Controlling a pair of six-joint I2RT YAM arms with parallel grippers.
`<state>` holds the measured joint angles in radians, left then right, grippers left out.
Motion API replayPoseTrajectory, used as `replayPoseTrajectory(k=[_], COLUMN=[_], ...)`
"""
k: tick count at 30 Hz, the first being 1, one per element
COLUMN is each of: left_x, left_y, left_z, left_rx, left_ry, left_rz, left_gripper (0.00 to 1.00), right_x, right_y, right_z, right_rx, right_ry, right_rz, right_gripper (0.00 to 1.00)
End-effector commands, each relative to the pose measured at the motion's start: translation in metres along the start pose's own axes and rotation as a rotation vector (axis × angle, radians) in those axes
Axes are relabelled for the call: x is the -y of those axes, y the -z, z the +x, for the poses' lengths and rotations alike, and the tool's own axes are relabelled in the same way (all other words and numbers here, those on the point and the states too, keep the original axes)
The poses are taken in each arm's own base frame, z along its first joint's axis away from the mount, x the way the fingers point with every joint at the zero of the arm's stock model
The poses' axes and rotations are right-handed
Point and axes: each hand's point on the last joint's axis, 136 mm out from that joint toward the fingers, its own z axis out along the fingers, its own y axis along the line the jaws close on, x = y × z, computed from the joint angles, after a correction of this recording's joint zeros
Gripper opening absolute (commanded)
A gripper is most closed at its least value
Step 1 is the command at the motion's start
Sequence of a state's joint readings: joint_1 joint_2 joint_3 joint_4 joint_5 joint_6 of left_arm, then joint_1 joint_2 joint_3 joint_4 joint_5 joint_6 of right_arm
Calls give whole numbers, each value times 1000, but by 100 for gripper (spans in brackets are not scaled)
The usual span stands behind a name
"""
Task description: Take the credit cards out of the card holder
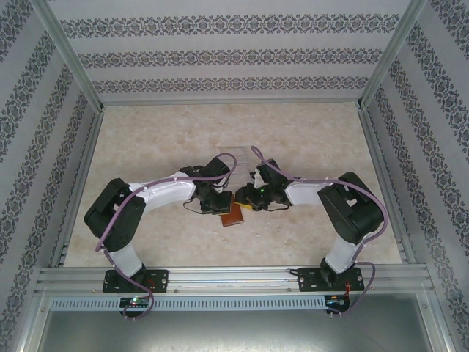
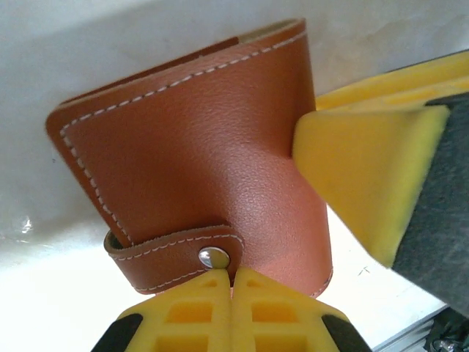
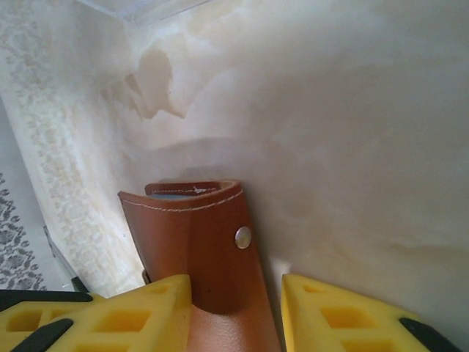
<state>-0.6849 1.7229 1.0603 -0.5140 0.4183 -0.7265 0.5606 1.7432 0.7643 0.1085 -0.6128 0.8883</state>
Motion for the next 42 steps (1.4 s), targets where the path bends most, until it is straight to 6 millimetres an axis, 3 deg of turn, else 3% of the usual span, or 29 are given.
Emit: replayPoseTrajectory(k=[1, 7, 17, 27, 34, 37, 42], left_x=[13, 10, -4, -33, -40, -49, -47], left_y=[9, 6, 17, 38, 47, 50, 51], left_z=[-6, -6, -7, 3, 8, 10, 7], left_rx=[20, 7, 30, 59, 78, 96, 117], left_ry=[-54, -64, -67, -47, -17, 6, 34], left_rz=[62, 41, -52, -197, -217, -247, -194], left_gripper=[4, 4, 4, 3, 6, 13, 25], right_x=[-12, -14, 0, 15, 23, 30, 31], right_y=[-7, -10, -3, 8, 14, 21, 29], right_z=[10, 17, 16, 16, 17, 15, 14], right_rx=[-50, -77, -24, 34, 67, 101, 121], right_ry=[44, 61, 66, 59, 40, 36, 48], right_rz=[-75, -89, -23, 60, 97, 141, 175], right_gripper=[38, 40, 13, 2, 4, 11, 25])
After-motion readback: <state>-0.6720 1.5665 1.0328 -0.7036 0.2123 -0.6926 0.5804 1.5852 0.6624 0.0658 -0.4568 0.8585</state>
